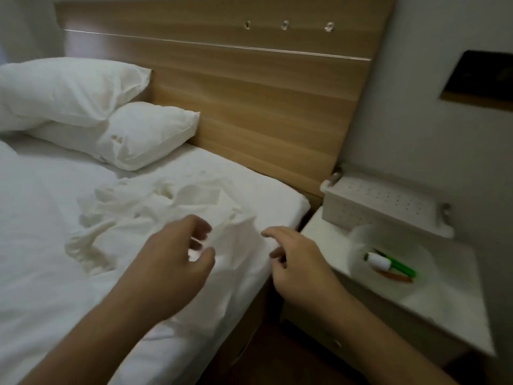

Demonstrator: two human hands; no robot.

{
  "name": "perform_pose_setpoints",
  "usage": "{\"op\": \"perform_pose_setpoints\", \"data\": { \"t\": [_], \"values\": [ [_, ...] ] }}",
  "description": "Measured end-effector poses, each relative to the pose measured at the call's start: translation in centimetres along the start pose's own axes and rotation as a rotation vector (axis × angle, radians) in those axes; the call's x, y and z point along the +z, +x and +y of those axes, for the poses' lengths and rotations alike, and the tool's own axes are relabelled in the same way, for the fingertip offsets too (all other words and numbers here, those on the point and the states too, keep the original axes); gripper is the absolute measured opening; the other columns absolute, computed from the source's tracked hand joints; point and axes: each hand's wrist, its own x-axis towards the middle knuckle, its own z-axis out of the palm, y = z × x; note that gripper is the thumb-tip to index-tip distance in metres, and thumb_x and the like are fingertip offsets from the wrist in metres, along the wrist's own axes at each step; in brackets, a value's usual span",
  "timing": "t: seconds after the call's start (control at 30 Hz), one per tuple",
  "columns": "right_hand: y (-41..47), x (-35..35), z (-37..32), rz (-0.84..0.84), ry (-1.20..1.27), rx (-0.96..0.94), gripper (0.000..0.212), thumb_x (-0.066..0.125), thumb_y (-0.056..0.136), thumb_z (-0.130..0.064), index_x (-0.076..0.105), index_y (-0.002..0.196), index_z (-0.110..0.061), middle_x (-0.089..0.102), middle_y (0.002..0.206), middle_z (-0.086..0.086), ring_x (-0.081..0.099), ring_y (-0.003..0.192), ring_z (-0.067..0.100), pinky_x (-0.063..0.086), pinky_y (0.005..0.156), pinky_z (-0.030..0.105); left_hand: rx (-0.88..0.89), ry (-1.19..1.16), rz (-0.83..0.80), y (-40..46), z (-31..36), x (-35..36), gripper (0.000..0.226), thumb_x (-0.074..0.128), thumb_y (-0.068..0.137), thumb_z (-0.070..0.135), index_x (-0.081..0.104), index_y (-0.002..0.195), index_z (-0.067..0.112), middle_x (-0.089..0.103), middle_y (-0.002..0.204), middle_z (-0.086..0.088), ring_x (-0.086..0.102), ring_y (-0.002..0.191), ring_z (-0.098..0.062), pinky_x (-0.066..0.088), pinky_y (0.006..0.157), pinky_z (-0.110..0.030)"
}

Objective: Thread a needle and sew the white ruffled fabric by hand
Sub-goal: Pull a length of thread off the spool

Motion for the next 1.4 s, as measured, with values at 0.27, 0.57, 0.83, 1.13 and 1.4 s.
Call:
{"op": "perform_pose_setpoints", "data": {
  "t": [0.27,0.57,0.83,1.13,1.4],
  "values": [
    [-4.3,-6.9,7.6,0.222,-0.052,0.167,0.028,0.064,0.098,-0.015,0.062,0.115,-0.036,0.059,0.117,-0.018,0.057,0.102,-0.002,0.052,0.085,0.018,0.177,-0.255,-0.282,1.1,11.5,12.0,0.021,0.063,0.105,0.028,0.067,0.118,0.044,0.069,0.104,0.023,0.068,0.095,0.001,0.058,0.083,-0.019],
    [-2.5,-14.0,15.6,0.123,-0.260,0.467,0.033,0.078,0.087,-0.015,0.068,0.119,-0.022,0.065,0.115,-0.004,0.063,0.098,0.014,0.059,0.083,0.028,0.118,-0.409,-0.352,2.4,12.1,19.6,0.039,0.061,0.105,0.019,0.063,0.130,0.048,0.070,0.116,0.031,0.067,0.102,0.007,0.051,0.069,-0.003],
    [0.2,-11.4,18.4,-0.016,-0.630,0.432,0.017,0.078,0.083,-0.042,0.075,0.093,-0.029,0.070,0.086,-0.006,0.063,0.079,0.013,0.058,0.080,0.039,0.071,-0.366,-0.354,3.0,11.8,20.6,0.022,0.064,0.102,0.023,0.068,0.112,0.042,0.074,0.102,0.026,0.071,0.096,0.004,0.060,0.085,-0.022],
    [-1.0,-13.8,14.5,0.283,-0.176,0.391,0.020,0.076,0.089,-0.038,0.065,0.104,-0.032,0.063,0.096,-0.014,0.059,0.085,0.003,0.047,0.065,0.019,-0.012,-0.553,-0.318,3.5,12.1,18.6,0.016,0.064,0.103,0.022,0.072,0.105,0.036,0.078,0.095,0.016,0.074,0.088,0.001,0.062,0.082,-0.029],
    [-5.4,-10.3,3.9,0.307,0.157,0.089,0.015,0.077,0.088,-0.035,0.065,0.096,-0.036,0.064,0.080,-0.015,0.061,0.082,-0.005,0.047,0.059,0.009,-0.004,-1.034,-0.368,1.0,12.3,12.8,0.019,0.065,0.099,0.022,0.078,0.114,0.019,0.083,0.101,-0.002,0.080,0.099,-0.017,0.064,0.082,-0.027]
  ]
}}
